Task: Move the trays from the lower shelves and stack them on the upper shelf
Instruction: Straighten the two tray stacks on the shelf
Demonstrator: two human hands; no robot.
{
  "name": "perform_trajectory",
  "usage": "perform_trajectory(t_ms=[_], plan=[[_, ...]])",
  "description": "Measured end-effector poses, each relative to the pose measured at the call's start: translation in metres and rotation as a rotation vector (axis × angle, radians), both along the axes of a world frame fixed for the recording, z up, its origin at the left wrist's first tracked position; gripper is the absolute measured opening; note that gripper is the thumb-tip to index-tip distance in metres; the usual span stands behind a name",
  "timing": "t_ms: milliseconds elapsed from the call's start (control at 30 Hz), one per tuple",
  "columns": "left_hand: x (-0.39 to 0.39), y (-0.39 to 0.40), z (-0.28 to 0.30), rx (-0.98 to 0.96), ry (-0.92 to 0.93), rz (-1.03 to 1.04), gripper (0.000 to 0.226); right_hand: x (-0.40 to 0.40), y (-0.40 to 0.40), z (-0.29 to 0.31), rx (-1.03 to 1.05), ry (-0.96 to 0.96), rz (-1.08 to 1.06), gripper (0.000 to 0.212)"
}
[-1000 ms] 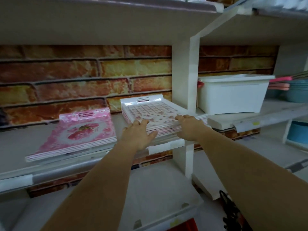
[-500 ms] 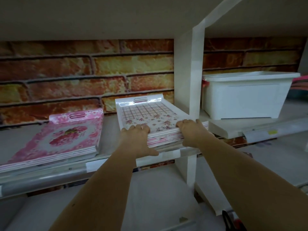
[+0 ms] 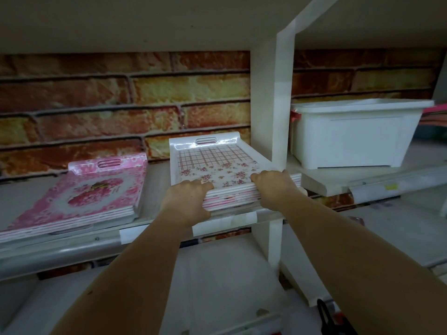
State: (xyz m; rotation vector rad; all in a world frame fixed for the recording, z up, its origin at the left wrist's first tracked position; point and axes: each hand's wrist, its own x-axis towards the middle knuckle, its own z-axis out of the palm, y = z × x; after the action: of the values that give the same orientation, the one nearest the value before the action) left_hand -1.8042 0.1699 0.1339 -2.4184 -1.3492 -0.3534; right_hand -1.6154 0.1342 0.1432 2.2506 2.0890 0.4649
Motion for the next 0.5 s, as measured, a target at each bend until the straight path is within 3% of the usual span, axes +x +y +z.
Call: perform_trajectory(t_ms=[500], plan=[[0.004,0.006,0.003,-0.021,0.052,-0.112,0.055,0.004,-0.006,-0.002,-0.016,0.034,-0.069,0.043]])
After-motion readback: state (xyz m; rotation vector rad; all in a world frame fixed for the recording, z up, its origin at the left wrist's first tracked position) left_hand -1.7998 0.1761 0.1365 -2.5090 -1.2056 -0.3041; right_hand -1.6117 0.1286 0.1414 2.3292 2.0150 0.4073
